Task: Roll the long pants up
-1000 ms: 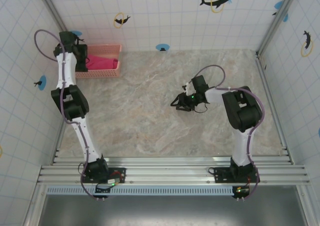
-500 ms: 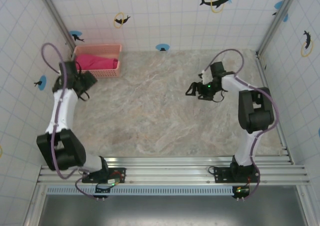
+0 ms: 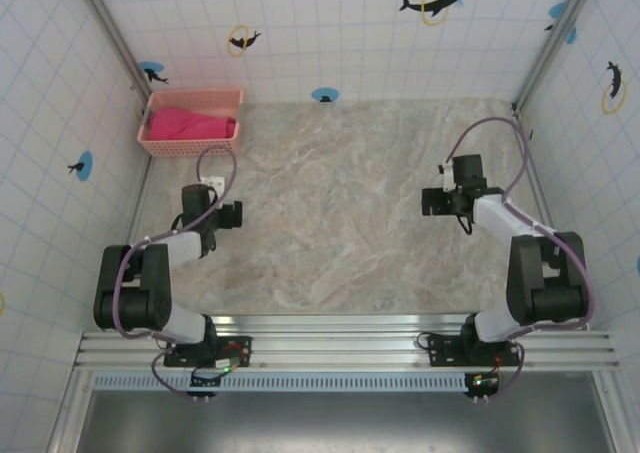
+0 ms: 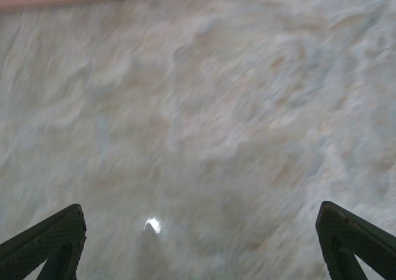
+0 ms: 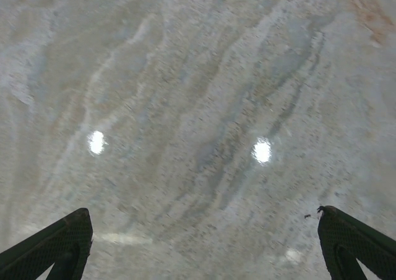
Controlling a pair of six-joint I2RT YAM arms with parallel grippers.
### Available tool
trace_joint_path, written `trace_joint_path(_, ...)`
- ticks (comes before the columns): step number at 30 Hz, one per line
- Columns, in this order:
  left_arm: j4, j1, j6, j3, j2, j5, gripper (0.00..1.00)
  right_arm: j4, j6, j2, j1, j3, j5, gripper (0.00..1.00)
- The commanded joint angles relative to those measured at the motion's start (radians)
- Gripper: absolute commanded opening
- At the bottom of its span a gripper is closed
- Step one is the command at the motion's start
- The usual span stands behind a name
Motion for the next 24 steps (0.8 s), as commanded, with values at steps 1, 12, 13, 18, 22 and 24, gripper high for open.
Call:
trace_joint_path(1,0.200,-0.127,0.195,-0.002,0.013,-0.055,0.97,0.354,-0.078,-0.111,0.006,-0.126,0.111,0.97)
trace_joint_path(12,0.414,-0.134,0.179,-0.129,0.019,-0.104,0.98,1.200,-0.135,0.088,0.017,-0.451,0.188,0.97)
trace_joint_path(13,0.419,-0.133,0.179,-0.125,0.025,-0.104,0.97,1.124,-0.129,0.055,0.009,-0.437,0.179,0.97)
trace_joint_path(18,0.414,-0.133,0.179,-0.124,0.026,-0.095,0.97,1.007,-0.140,0.031,0.030,-0.406,0.217,0.97)
trace_joint_path(22,0.407,-0.130,0.179,-0.120,0.024,-0.093,0.98,1.004,-0.173,0.041,0.060,-0.396,0.238,0.97)
trace_joint_path(24,0.410,-0.131,0.180,-0.124,0.023,-0.093,0.97,1.001,-0.170,0.039,0.057,-0.394,0.234,0.97)
